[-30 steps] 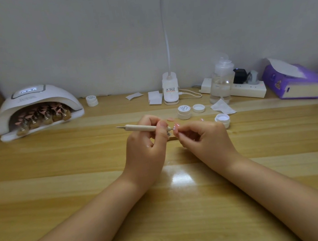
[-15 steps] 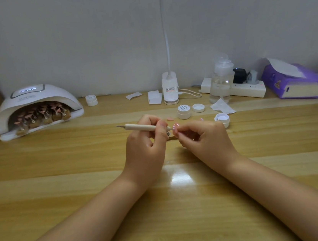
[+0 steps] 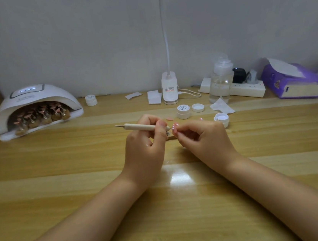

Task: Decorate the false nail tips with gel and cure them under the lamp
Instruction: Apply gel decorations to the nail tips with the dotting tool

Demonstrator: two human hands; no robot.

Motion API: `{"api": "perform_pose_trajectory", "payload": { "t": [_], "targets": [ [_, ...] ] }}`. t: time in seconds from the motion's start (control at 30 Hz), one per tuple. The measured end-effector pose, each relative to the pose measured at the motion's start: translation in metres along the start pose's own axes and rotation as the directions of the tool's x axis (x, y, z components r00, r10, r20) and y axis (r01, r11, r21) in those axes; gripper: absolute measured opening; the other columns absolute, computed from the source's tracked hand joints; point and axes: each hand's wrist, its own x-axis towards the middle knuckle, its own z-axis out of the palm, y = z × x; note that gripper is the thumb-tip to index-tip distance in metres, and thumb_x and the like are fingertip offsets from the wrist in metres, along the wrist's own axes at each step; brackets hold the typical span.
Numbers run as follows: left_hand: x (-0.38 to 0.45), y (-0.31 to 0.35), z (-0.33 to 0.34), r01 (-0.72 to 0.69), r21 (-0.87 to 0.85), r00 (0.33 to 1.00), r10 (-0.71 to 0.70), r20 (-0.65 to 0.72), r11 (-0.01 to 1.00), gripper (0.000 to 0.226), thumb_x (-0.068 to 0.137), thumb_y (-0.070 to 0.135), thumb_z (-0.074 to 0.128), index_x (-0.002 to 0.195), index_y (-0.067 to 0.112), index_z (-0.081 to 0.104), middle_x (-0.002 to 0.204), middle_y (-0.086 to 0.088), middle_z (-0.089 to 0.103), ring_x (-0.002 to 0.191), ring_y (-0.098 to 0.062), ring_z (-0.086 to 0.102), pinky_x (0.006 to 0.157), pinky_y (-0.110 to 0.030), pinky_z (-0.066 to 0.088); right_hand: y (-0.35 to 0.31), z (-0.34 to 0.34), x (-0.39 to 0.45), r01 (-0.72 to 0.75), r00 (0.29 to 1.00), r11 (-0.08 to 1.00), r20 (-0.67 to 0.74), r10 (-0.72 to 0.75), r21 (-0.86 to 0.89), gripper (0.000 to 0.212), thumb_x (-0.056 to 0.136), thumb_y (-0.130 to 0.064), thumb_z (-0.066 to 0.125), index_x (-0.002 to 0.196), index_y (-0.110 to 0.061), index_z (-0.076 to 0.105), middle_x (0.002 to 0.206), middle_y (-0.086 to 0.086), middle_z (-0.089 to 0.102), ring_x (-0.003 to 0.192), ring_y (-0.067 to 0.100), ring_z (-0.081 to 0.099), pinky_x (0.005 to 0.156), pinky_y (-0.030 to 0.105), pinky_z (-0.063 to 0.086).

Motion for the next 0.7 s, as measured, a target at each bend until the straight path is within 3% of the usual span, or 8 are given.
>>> {"api": "perform_pose_trajectory", "payload": {
  "t": [0.37,0.7],
  "targets": [
    [0.0005,0.0002,0.0002,-0.006,-0.001,1.000,0.006,-0.001,1.000,0.017,0.091,0.025,0.048,0.078,0.018,0.055,0.060,0.003,0.059,0.062,-0.018,0.058,0.058,-0.035,0.045,0.0002,-0.0002,0.0000,-0.002,1.000,1.000,0.000,0.002,-0.003,0.006,0.081,-0.008,0.071,0.083,-0.011,0.075,0.067,-0.002,0.070,0.057,0.011,0.062,0.061,0.037,0.052],
    [0.0008,0.0004,0.0007,-0.018,0.012,1.000,0.018,-0.008,1.000,0.017,0.091,0.025,0.048,0.077,0.019,0.055,0.061,0.000,0.059,0.061,-0.018,0.058,0.058,-0.036,0.045,-0.0001,-0.0004,0.0002,0.006,1.000,1.000,0.002,-0.006,-0.007,0.008,0.080,-0.007,0.071,0.084,-0.012,0.075,0.068,-0.003,0.070,0.057,0.012,0.062,0.060,0.036,0.052]
  ]
}}
